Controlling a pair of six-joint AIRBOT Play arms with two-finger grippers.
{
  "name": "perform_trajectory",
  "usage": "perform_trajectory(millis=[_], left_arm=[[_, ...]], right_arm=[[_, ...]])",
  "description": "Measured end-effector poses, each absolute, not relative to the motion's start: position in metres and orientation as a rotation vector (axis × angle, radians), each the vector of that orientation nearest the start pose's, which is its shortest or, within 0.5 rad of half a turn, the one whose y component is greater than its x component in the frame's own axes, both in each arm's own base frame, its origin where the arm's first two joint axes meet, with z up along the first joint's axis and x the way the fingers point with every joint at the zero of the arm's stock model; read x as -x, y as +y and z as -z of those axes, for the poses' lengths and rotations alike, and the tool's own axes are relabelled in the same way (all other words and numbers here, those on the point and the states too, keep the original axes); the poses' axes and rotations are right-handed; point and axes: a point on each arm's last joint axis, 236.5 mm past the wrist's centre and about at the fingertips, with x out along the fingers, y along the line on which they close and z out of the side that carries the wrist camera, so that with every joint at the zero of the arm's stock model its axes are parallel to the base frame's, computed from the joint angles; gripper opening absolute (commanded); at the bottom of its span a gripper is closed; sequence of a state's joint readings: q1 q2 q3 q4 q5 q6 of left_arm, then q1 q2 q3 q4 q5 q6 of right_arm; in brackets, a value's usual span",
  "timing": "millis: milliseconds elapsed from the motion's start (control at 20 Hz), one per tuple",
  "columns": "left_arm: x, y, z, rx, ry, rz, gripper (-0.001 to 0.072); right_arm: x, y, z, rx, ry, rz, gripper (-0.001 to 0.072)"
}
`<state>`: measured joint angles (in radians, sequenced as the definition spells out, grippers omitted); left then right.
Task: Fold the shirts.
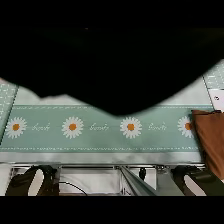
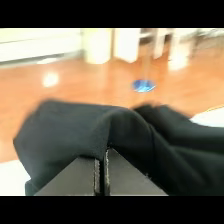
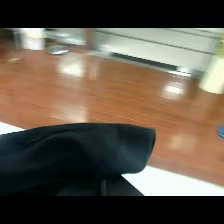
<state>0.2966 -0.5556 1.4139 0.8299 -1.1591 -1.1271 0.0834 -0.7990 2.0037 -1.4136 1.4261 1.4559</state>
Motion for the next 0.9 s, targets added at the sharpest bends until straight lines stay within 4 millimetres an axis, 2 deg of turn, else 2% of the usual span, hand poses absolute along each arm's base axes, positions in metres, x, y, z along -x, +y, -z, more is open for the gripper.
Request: perform_trajectory(millis=[100,150,250,350,450,650,800,900], left_arm=[[-0.232,-0.076,-0.374,0.009,0.222,0.351,0.0017],[-0.228,-0.074,-0.350,0.037,0.282,0.338,0.0017],[-0.228,-0.071,-0.298,0.107,0.399,0.323,0.0017],[-0.229,-0.076,-0.241,0.194,0.527,0.345,0.0017],[-0.229,-0.086,-0.189,0.283,0.633,0.391,0.0017],[-0.235,-0.099,-0.101,0.425,0.769,0.416,0.0017],[-0.241,-0.103,-0.050,0.485,0.838,0.401,0.0017],[-0.245,-0.104,-0.026,0.512,0.887,0.385,0.0022]], right_arm=[[-0.213,0.042,-0.458,0.071,0.246,-0.192,0.0025],[-0.211,0.037,-0.446,0.063,0.278,-0.174,0.0025],[-0.218,0.032,-0.413,0.048,0.373,-0.148,0.0025],[-0.233,0.032,-0.369,0.036,0.495,-0.139,0.0024],[-0.257,0.035,-0.322,0.022,0.599,-0.142,0.0024],[-0.313,0.052,-0.226,-0.030,0.786,-0.173,0.0025],[-0.366,0.058,-0.171,-0.068,0.873,-0.168,0.0025],[-0.395,0.059,-0.138,-0.128,0.937,-0.160,0.0025]])
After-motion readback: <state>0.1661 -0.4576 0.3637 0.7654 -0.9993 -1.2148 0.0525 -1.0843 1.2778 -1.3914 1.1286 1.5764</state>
